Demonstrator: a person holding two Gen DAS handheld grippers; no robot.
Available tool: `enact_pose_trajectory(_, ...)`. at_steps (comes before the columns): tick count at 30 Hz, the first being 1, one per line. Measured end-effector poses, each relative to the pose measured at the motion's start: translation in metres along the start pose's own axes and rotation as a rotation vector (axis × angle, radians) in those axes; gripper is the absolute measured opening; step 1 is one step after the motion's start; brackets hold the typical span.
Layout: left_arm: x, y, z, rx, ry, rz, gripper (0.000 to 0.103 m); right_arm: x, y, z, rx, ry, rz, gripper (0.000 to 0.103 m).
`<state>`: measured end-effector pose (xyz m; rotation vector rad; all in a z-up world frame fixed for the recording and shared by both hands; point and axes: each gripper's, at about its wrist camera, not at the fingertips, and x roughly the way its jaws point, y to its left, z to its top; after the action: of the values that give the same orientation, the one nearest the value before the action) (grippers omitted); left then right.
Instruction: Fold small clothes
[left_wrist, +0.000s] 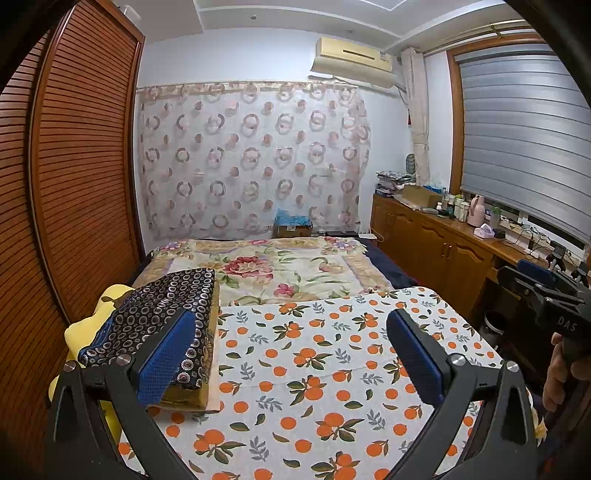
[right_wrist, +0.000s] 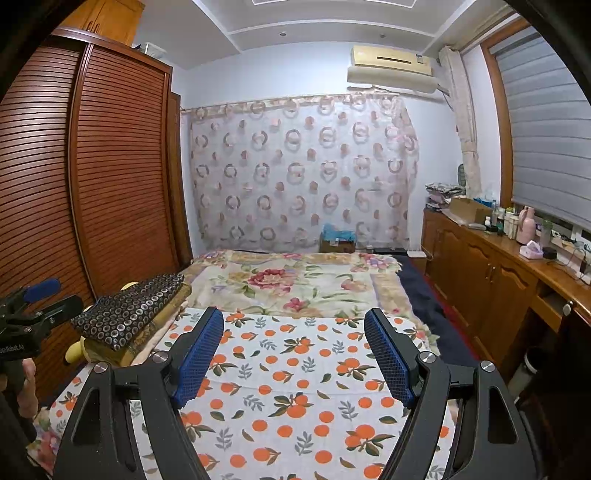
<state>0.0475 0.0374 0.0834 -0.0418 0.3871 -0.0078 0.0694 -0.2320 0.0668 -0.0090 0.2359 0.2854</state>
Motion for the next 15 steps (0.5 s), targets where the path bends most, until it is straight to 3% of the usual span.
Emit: enact_pose_trajectory(15, -0.0010, 0.0009, 0.0000, 0.000, -0.002, 0.001, 0.103, 0.0020, -0.0015, -0.0018, -0.005, -0.001, -0.001, 0.080)
